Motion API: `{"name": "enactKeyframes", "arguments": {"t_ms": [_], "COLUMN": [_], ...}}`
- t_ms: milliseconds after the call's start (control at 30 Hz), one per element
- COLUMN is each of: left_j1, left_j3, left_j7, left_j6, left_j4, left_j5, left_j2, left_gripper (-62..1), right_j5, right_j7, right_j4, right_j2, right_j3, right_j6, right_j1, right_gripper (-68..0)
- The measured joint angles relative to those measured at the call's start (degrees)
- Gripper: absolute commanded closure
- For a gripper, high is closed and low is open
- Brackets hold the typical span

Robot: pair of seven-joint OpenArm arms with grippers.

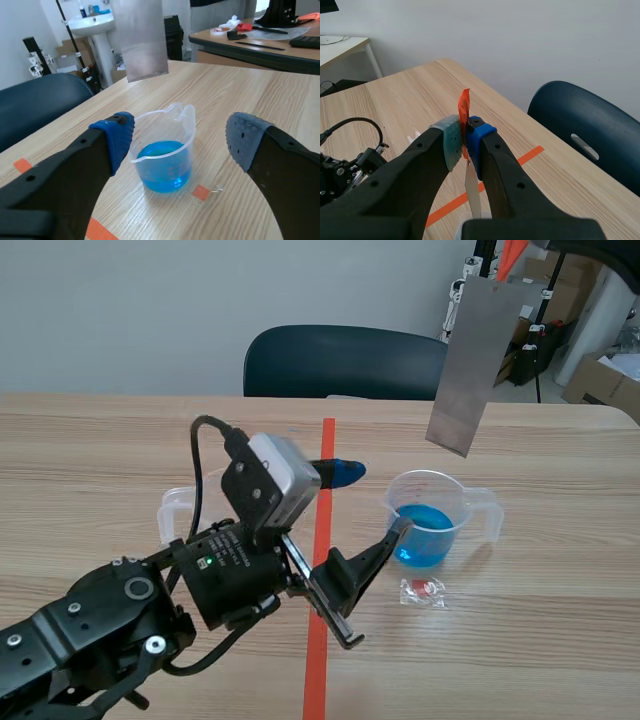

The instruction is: Do the redox reaction experiment. move the plate over the left beaker

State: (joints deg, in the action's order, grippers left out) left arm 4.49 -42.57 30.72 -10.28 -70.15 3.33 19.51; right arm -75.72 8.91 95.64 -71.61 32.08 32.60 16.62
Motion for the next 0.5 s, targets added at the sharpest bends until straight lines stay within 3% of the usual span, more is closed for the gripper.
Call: {"name": "enactKeyframes", "arguments": {"t_ms": [200, 333, 500], "left_j1": [-7.98, -13.57, -20.59], "left_j3": [4.35, 10.54, 16.31], "left_j7": [1.07, 7.91, 13.00], "left_j6": [0.00, 0.02, 0.00], "left_j4": [-3.56, -3.56, -3.56], "left_j5": [-0.07, 0.28, 4.22], "left_j2": [5.31, 10.01, 15.80], "left_gripper": [-43.8, -48.7, -49.6], "right_j5": [0.00, 0.00, 0.00], "right_j7": [0.00, 0.00, 0.00], "right_j4": [0.00, 0.00, 0.00], "right_j2": [0.00, 0.00, 0.00], "right_j3": [0.00, 0.00, 0.00], "right_j6": [0.00, 0.00, 0.00], "right_j1": [0.00, 0.00, 0.00], "right_gripper": [-0.4, -0.4, -0.4]}}
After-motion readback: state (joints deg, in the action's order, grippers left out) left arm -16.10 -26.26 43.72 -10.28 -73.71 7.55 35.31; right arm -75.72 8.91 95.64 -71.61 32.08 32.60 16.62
